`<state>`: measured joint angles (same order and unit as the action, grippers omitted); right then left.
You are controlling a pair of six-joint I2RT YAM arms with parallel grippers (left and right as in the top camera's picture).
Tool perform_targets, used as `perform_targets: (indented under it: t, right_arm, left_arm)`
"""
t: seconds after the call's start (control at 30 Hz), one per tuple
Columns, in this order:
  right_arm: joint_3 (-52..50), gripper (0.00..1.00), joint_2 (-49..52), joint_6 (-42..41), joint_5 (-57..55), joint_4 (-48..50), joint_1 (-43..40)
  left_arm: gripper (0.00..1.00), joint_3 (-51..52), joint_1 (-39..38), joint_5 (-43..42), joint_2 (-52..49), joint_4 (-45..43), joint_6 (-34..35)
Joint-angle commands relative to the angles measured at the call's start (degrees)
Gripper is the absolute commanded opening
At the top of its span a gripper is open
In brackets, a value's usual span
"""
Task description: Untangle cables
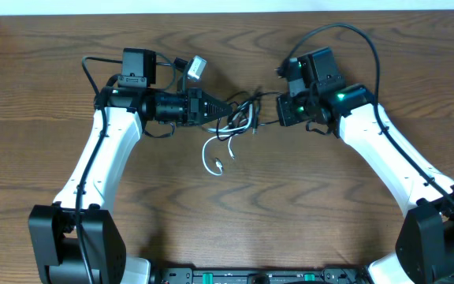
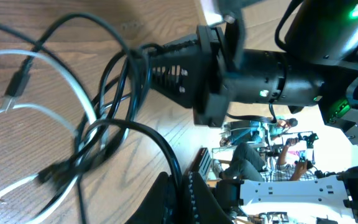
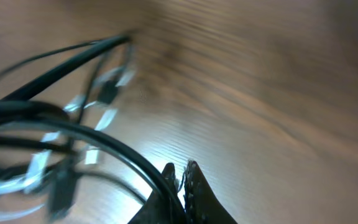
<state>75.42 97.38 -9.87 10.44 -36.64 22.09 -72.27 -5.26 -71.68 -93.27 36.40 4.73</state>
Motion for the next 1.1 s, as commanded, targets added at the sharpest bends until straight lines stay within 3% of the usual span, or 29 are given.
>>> perform_targets:
  t: [0.0,0.2,0.33,0.5,0.73,1.07]
  right_arm:
    - [0.3,0.01,1.2,-17.5,-18.5,-3.9,-1.4]
    - [-3.3,0.01,1.5,-18.3,-16.4,-7.1,-11.4]
    - [-6.3,0.01,2.3,-15.0,-9.2,-7.1,-18.5]
    - [-8.7,0.01,3.1,-11.6,-1.2,-6.5,-23.3]
    - [-8.8,0.01,3.0,0.3,12.8,-5.5,-21.1]
    - [-7.2,0.01,-1.6,10.3,31.3,-7.1,-12.4]
  left_arm:
    - [0.07,-1.0,3.1,-1.6,0.2,0.3,0.3]
    - [0.07,-1.0,12.0,-1.1,0.2,0.8,0.3]
    - [0.07,-1.0,15.9,-1.1,0.2,2.5,0.3]
    - [0.07,-1.0,16.0,-0.7,0.2,3.4,0.3]
    - [0.08,-0.9,15.2,-0.2,0.2,3.4,0.2]
    - [0.07,-0.9,10.1,7.8,0.1,3.0,0.3]
